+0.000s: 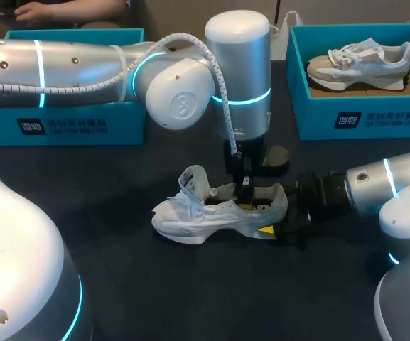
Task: Take the shoe out of the shoebox, open the shoe tongue, remove and reinsert the insole, then place the shoe into the shoebox
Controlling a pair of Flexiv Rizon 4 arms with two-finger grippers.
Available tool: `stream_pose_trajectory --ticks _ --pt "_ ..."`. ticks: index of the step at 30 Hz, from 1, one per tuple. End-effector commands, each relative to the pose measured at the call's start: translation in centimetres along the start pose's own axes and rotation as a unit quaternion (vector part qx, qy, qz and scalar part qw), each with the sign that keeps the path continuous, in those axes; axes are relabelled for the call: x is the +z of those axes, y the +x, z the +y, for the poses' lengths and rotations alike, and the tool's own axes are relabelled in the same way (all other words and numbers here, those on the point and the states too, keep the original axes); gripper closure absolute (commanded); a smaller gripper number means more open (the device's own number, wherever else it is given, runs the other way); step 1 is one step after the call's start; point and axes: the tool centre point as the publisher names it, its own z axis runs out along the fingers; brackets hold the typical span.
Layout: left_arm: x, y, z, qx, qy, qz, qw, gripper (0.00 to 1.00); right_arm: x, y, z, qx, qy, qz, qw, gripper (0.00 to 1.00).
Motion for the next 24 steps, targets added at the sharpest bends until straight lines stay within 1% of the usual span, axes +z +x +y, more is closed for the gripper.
stream_pose_trajectory --ticks 1,9,13,17,18,19,20,21,22,23,24 --pt "1.0 0.0 0.2 0.001 0.002 0.000 1.000 1.00 0.4 -0.3 -0.5 0.000 0.001 -0.002 1.000 1.00" --pt "1.7 0.0 1.2 0.005 0.005 0.001 1.000 1.00 0.4 -0.3 -0.5 0.000 0.001 -0.002 1.000 1.00" --pt "2.1 0.3 1.3 0.013 -0.002 0.006 1.000 1.00 0.4 -0.3 -0.5 0.000 0.001 -0.002 1.000 1.00" --pt "2.2 0.5 1.3 0.015 0.003 0.006 1.000 0.99 0.4 -0.3 -0.5 0.000 0.001 -0.002 1.000 1.00" --pt "2.3 0.6 1.3 0.015 0.004 0.005 1.000 0.85 0.4 -0.3 -0.5 0.000 0.001 -0.002 1.000 1.00" --pt "2.3 0.6 1.3 0.019 0.003 0.007 1.000 0.78 0.4 -0.3 -0.5 0.000 0.001 -0.002 1.000 1.00" --pt "2.3 0.6 1.3 0.018 0.004 0.005 1.000 0.93 0.4 -0.3 -0.5 0.000 0.001 -0.002 1.000 1.00" --pt "2.4 0.6 1.3 0.018 0.004 0.004 1.000 1.00 0.4 -0.3 -0.5 0.000 0.001 -0.002 1.000 1.00" --pt "2.4 0.6 1.3 0.018 0.004 0.004 1.000 1.00 0.4 -0.3 -0.5 0.000 0.001 -0.002 1.000 1.00" --pt "2.4 0.5 1.3 0.017 0.004 0.002 1.000 0.91 0.4 -0.3 -0.5 0.000 0.001 -0.002 1.000 1.00" --pt "2.5 0.5 1.3 0.016 0.004 0.002 1.000 0.75 0.4 -0.3 -0.5 0.000 0.001 -0.002 1.000 1.00"
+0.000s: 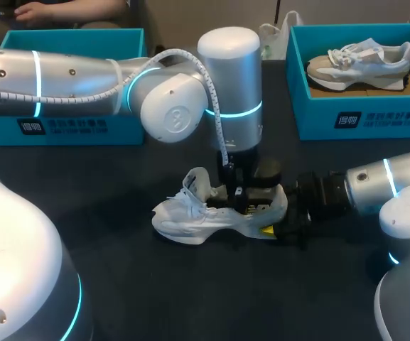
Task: Take the shoe out of the shoebox, open the shoe tongue, remove and reinsert the insole, then place the shoe into the shoebox
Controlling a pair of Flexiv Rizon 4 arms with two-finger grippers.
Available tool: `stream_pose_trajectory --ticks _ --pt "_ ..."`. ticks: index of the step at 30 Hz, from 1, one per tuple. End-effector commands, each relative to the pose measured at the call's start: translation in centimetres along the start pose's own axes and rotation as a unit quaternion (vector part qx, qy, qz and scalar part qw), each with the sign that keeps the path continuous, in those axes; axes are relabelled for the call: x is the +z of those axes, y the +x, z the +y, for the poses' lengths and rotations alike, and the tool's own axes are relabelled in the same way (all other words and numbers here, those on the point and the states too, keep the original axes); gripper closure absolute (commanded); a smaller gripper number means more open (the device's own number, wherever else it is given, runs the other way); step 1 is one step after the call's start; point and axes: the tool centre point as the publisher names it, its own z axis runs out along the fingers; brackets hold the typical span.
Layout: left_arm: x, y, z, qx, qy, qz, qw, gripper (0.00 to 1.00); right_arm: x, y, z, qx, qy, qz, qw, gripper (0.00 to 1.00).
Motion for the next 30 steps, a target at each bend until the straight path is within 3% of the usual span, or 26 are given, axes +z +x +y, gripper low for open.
stream_pose_trajectory --ticks 1,2,7,16,25,30 --pt "0.3 0.0 0.1 -0.002 0.000 -0.004 1.000 0.64 0.4 -0.3 -0.5 0.000 0.001 -0.002 1.000 1.00" --pt "0.3 0.0 0.2 -0.001 0.000 -0.007 1.000 0.58 0.4 -0.3 -0.5 0.000 0.001 -0.002 1.000 1.00" --pt "0.4 -0.2 0.3 -0.001 0.006 -0.019 1.000 0.52 0.4 -0.3 -0.5 0.000 0.001 -0.002 1.000 1.00" --pt "1.3 -0.5 0.5 0.009 0.005 -0.044 0.999 0.52 0.4 -0.3 -0.5 0.000 0.001 -0.002 1.000 1.00" --pt "2.4 -1.0 0.4 0.017 0.001 -0.081 0.997 0.56 0.4 -0.3 -0.5 0.000 0.001 -0.002 1.000 1.00" --pt "2.9 -1.3 0.4 0.022 -0.010 -0.103 0.994 0.67 0.4 -0.3 -0.5 0.000 0.001 -0.002 1.000 1.00"
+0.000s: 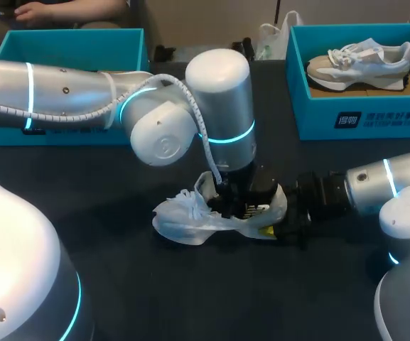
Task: Take the shoe out of the shoebox, open the shoe tongue, remove and reinsert the insole, then place the shoe into the shoebox
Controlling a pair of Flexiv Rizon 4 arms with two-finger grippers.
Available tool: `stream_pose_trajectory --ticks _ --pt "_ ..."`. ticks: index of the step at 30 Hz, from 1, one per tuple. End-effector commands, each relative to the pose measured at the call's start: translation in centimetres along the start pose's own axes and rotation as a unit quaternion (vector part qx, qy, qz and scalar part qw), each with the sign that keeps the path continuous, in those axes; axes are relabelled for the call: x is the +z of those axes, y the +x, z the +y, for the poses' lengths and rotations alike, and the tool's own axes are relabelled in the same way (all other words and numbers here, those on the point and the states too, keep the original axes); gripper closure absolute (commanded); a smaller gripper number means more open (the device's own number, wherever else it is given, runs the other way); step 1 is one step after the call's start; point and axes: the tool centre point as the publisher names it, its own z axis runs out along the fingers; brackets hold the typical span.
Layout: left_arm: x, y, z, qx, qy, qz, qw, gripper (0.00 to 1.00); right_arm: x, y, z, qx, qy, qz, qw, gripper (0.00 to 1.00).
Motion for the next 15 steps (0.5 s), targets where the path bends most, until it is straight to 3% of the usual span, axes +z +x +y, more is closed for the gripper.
stream_pose_trajectory --ticks 1,5,9,15 --pt "1.0 0.4 -0.4 -0.002 -0.009 -0.011 1.000 0.69 0.4 -0.4 -0.4 0.001 0.001 -0.002 1.000 1.00" --pt "1.1 0.2 -0.2 -0.003 -0.014 -0.016 1.000 0.89 0.4 -0.4 -0.4 0.001 0.001 -0.002 1.000 1.00" --pt "0.9 -0.2 0.3 -0.008 -0.018 -0.020 1.000 1.00 0.4 -0.4 -0.4 0.001 0.001 -0.002 1.000 1.00" --pt "-0.6 -0.5 0.8 -0.025 -0.005 -0.017 1.000 1.00 0.4 -0.4 -0.4 0.001 0.001 -0.002 1.000 1.00"
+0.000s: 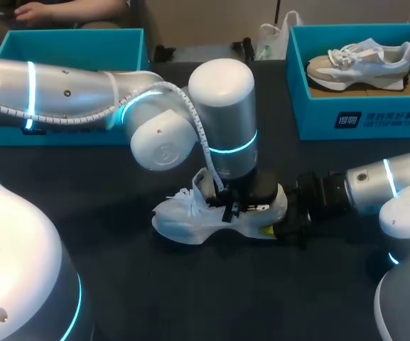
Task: Take the shoe out of the shoebox, open the shoe tongue, remove and reinsert the insole, then place the shoe into the shoebox
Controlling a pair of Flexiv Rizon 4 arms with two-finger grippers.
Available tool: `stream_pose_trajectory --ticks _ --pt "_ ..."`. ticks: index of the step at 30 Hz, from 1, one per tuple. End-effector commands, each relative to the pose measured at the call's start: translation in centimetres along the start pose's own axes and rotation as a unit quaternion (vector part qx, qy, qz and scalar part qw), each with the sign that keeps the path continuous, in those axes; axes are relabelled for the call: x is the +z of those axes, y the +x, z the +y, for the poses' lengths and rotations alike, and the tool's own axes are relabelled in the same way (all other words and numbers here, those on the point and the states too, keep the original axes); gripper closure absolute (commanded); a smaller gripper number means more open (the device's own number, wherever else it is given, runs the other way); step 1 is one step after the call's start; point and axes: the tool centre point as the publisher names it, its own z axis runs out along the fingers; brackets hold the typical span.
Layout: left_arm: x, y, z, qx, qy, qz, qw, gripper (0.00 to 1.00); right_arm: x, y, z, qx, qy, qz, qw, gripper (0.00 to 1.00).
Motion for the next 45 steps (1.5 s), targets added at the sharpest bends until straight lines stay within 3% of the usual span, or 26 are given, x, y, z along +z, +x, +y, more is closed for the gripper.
stream_pose_trajectory --ticks 1,25,45 --pt "-0.8 -0.3 0.4 -0.006 0.010 0.004 1.000 1.00 0.3 -0.3 -0.4 0.000 0.001 -0.001 1.000 1.00" --pt "-4.4 0.8 1.8 -0.027 0.060 0.046 0.997 1.00 0.3 -0.3 -0.4 0.000 0.001 -0.001 1.000 1.00" --pt "-6.8 0.4 3.2 -0.045 0.096 0.037 0.994 1.00 0.3 -0.3 -0.4 0.000 0.001 -0.001 1.000 1.00"
